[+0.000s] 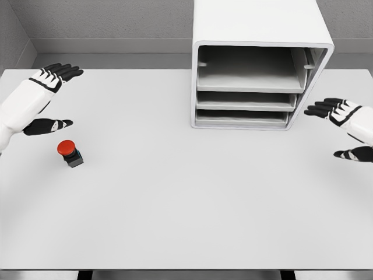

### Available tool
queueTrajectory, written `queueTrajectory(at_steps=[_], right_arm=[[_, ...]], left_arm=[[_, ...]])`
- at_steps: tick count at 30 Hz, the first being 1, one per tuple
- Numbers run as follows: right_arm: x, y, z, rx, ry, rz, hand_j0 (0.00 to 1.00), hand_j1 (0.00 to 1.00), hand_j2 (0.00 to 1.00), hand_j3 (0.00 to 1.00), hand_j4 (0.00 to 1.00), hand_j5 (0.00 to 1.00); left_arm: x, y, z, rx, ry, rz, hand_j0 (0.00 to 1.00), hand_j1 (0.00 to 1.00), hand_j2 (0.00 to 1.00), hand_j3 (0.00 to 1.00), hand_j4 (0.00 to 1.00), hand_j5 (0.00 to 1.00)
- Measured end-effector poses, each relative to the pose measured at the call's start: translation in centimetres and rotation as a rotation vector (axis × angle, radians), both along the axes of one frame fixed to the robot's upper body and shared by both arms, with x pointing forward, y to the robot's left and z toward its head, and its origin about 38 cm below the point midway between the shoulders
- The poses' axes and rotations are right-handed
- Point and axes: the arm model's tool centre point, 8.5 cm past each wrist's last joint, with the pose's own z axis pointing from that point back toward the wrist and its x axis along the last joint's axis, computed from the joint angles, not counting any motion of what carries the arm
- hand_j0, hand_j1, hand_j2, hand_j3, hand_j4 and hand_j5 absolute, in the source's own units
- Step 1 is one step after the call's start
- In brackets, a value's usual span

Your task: Slide open multi-storey tabletop storage cabinets and put open load switch and slide close multi-storey tabletop storage cabinets

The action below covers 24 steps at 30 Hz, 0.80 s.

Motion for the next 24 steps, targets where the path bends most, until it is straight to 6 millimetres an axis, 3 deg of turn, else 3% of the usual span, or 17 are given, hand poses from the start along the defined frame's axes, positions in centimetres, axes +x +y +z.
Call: queueTrajectory(at_steps=[8,12,17,21,24], right_arm=[[0.1,0.9,0.5,-0.026,-0.02,0.029,1.0,1.0,1.0,1.0,1.0,1.0],[0.9,1.7,2.0,-0.048,-0.077,0.054,1.0,1.0,1.0,1.0,1.0,1.0],[0.9,2.5,1.2,-0.054,-0.067,0.072,1.0,1.0,1.0,1.0,1.0,1.0],[0.9,2.6,1.0,-0.05,-0.063,0.076,0.71,0.71,0.71,0.71,0.71,0.71],[0.9,2.8,1.0,-0.042,-0.065,0.077,0.67,0.67,0.67,0.67,0.67,0.67]], left_arm=[[0.0,1.7,0.1,0.073,0.049,0.036,1.0,1.0,1.0,1.0,1.0,1.0],[-0.2,2.6,-0.5,0.156,0.148,0.043,1.0,1.0,1.0,1.0,1.0,1.0],[-0.3,3.9,-0.7,0.192,0.203,0.065,1.0,1.0,1.0,1.0,1.0,1.0],[-0.4,4.5,-0.8,0.195,0.215,0.079,1.0,1.0,1.0,1.0,1.0,1.0],[-0.7,5.0,-1.1,0.195,0.227,0.091,1.0,1.0,1.0,1.0,1.0,1.0]])
